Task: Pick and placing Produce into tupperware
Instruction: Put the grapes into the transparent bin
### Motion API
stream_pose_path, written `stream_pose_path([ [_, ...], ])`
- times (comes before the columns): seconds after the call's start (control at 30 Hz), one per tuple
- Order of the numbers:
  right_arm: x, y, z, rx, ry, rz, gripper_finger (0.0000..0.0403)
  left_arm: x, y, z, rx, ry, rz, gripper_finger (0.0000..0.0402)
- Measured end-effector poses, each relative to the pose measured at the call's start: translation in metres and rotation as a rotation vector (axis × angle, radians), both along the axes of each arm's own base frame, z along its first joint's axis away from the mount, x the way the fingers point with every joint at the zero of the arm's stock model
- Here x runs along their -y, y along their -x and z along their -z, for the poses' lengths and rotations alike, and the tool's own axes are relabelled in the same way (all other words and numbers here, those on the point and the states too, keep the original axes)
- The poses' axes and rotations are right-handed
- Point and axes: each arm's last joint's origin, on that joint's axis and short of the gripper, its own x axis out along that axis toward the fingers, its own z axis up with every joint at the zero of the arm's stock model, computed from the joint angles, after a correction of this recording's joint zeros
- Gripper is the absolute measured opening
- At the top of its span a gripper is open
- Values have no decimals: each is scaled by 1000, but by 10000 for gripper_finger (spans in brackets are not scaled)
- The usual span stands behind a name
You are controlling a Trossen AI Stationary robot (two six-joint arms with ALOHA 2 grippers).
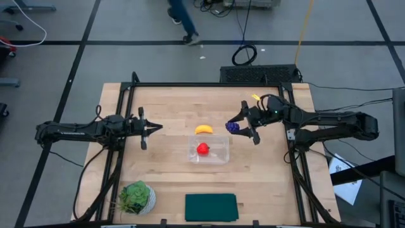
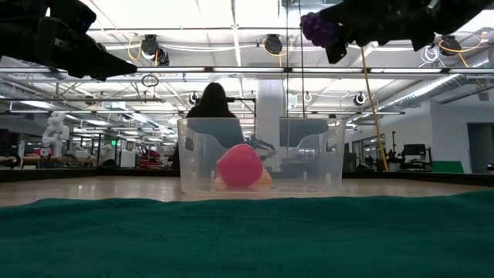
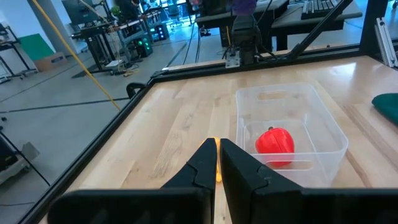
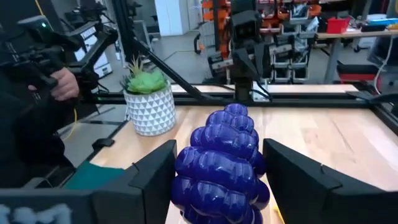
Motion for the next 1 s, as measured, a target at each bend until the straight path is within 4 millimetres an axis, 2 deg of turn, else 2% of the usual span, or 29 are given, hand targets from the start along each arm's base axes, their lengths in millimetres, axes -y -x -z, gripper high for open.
stream_pose_path([
  [0.23, -7, 5, 18, -36, 50, 31, 217, 0, 0, 0, 4, 1, 0, 26],
  [0.4, -18, 5, 22, -17, 65, -11, 217, 0, 0, 0, 3, 0, -8, 26],
  [0.67, -29, 7, 35, -8, 100, 20, 217, 0, 0, 0, 3, -1, -15, 26],
  [1.0, -27, 35, 47, 163, 56, 57, 217, 0, 0, 0, 2, -1, -15, 26],
])
